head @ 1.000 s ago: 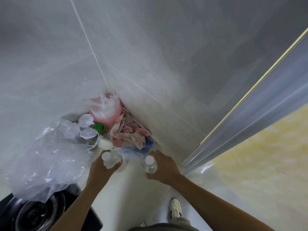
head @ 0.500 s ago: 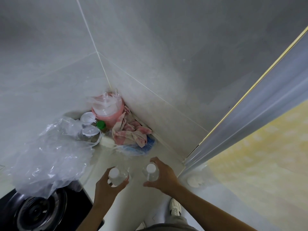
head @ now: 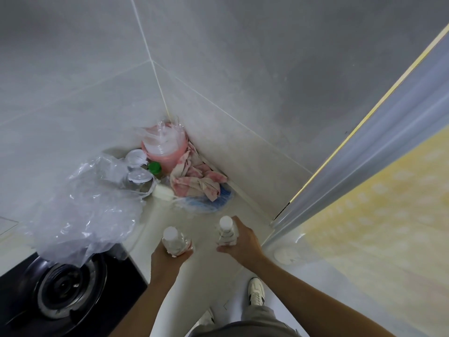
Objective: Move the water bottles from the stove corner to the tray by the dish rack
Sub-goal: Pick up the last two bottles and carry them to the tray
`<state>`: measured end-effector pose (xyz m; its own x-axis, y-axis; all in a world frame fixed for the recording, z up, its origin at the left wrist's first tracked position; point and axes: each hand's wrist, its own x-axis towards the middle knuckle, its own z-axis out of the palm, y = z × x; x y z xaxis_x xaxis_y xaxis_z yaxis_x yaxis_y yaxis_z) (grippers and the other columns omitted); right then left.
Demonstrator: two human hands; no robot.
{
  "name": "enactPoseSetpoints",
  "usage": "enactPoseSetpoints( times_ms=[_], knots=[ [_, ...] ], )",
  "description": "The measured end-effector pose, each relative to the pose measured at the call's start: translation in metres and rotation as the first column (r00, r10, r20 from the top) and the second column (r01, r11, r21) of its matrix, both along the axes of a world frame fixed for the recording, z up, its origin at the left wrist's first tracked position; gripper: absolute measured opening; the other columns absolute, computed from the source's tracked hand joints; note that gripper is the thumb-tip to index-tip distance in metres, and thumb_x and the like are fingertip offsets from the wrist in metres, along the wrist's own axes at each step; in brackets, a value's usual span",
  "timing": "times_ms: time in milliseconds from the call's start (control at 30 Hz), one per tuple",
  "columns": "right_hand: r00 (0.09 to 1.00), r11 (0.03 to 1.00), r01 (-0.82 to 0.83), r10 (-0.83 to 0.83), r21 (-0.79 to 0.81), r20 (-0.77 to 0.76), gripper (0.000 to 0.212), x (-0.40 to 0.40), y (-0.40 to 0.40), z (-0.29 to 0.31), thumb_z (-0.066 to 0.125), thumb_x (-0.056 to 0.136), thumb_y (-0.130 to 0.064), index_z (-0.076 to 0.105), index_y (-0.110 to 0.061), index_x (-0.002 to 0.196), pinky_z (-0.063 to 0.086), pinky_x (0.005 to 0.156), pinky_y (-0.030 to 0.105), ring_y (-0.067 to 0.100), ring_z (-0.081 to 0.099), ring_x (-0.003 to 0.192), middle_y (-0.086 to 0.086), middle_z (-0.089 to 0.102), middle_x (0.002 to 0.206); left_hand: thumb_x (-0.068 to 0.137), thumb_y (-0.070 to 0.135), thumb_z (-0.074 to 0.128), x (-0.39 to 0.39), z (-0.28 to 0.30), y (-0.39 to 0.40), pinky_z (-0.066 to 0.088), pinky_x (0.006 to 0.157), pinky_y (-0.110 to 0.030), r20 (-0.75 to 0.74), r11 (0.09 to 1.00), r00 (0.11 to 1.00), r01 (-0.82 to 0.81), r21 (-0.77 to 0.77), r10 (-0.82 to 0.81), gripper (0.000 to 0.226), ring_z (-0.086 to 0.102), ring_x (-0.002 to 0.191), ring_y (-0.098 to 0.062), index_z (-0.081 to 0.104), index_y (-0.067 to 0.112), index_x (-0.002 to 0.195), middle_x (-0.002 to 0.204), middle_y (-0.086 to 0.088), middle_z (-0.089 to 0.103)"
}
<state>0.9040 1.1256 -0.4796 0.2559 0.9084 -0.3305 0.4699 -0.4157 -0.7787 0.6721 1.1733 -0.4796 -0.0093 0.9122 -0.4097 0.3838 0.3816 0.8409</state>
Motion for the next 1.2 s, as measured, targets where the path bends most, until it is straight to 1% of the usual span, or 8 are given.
enactPoseSetpoints(
  times_ms=[233,333,433,533,633,733,967,1200],
  knots=[
    [0.958,0.995,0.082,-0.064,0.051,-0.278,0.059,-0.002,0.002,0.028,0.096,0.073,-0.019,0.06,-0.03,0.119,0.056,0.077,0.017,0.001,0.074,0.092,-0.008,0.075,0.107,0.074,0.021,0.096,-0.016,0.029,-0.025,0.061,0.092,-0.037,0.169,0.998,0.984,-0.054,-0.011,0.055,0.054,0.076,0.105,-0.023,0.071,0.016,0.122,0.111,-0.005,0.08],
    [0.871,0.996,0.066,-0.031,0.054,-0.491,0.047,-0.008,0.006,0.057,0.091,0.077,-0.01,0.066,-0.017,0.117,0.059,0.073,0.022,0.011,0.075,0.087,0.001,0.077,0.099,0.092,0.004,0.077,-0.013,0.063,-0.045,0.059,0.074,-0.016,0.262,0.994,0.96,-0.109,0.031,0.097,0.025,0.078,0.09,-0.008,0.071,0.011,0.115,0.096,0.002,0.082],
    [0.761,0.999,-0.003,0.033,0.047,-0.648,0.039,-0.021,0.006,0.084,0.085,0.085,-0.021,0.069,-0.014,0.12,0.059,0.078,0.032,0.019,0.075,0.09,0.006,0.079,0.102,0.099,0.014,0.068,-0.011,0.093,-0.074,0.054,0.059,-0.015,0.354,0.972,0.916,-0.226,0.066,0.189,0.023,0.073,0.07,-0.005,0.067,0.013,0.122,0.092,0.001,0.078],
    [0.695,0.99,-0.135,0.12,0.034,-0.709,0.031,-0.04,0.001,0.099,0.076,0.095,-0.027,0.069,-0.017,0.124,0.058,0.087,0.032,0.02,0.077,0.102,0.004,0.08,0.111,0.098,0.033,0.068,-0.012,0.111,-0.107,0.061,0.088,-0.042,0.452,0.924,0.833,-0.38,0.051,0.318,0.037,0.078,0.101,-0.027,0.064,0.019,0.132,0.115,-0.01,0.078],
    [0.63,0.962,-0.272,0.188,0.012,-0.754,0.028,-0.068,-0.013,0.116,0.073,0.097,-0.031,0.067,-0.012,0.117,0.06,0.076,0.03,0.019,0.078,0.084,0.004,0.081,0.095,0.091,0.056,0.074,-0.015,0.126,-0.146,0.057,0.1,-0.058,0.496,0.836,0.735,-0.548,0.035,0.461,0.055,0.073,0.11,-0.047,0.066,0.021,0.132,0.116,-0.019,0.076],
    [0.528,0.893,-0.451,0.263,-0.003,-0.808,0.044,-0.102,-0.04,0.128,0.074,0.091,-0.042,0.064,-0.008,0.117,0.058,0.062,0.035,0.033,0.074,0.07,0.025,0.074,0.093,0.092,0.061,0.069,-0.027,0.136,-0.196,0.06,0.096,-0.057,0.487,0.739,0.648,-0.673,0.007,0.585,0.052,0.075,0.104,-0.04,0.067,0.028,0.131,0.113,-0.018,0.076],
    [0.375,0.679,-0.733,0.449,0.036,-0.811,0.052,-0.208,-0.143,0.153,0.075,0.09,-0.051,0.065,-0.009,0.119,0.06,0.072,0.045,0.035,0.075,0.077,0.017,0.076,0.1,0.09,0.051,0.069,-0.083,0.164,-0.344,0.065,0.079,-0.047,0.455,0.462,0.437,-0.885,0.063,0.776,0.048,0.075,0.098,-0.047,0.066,0.024,0.13,0.112,-0.021,0.075],
    [0.228,0.406,-0.913,0.585,0.038,-0.778,0.064,-0.33,-0.297,0.157,0.076,0.082,-0.06,0.062,-0.014,0.125,0.059,0.077,0.05,0.038,0.075,0.082,0.021,0.077,0.104,0.085,0.054,0.066,-0.145,0.173,-0.526,0.064,0.072,-0.035,0.491,0.108,0.108,-0.994,0.029,0.864,0.045,0.08,0.092,-0.031,0.063,0.035,0.126,0.11,0.0,0.081]
  ],
)
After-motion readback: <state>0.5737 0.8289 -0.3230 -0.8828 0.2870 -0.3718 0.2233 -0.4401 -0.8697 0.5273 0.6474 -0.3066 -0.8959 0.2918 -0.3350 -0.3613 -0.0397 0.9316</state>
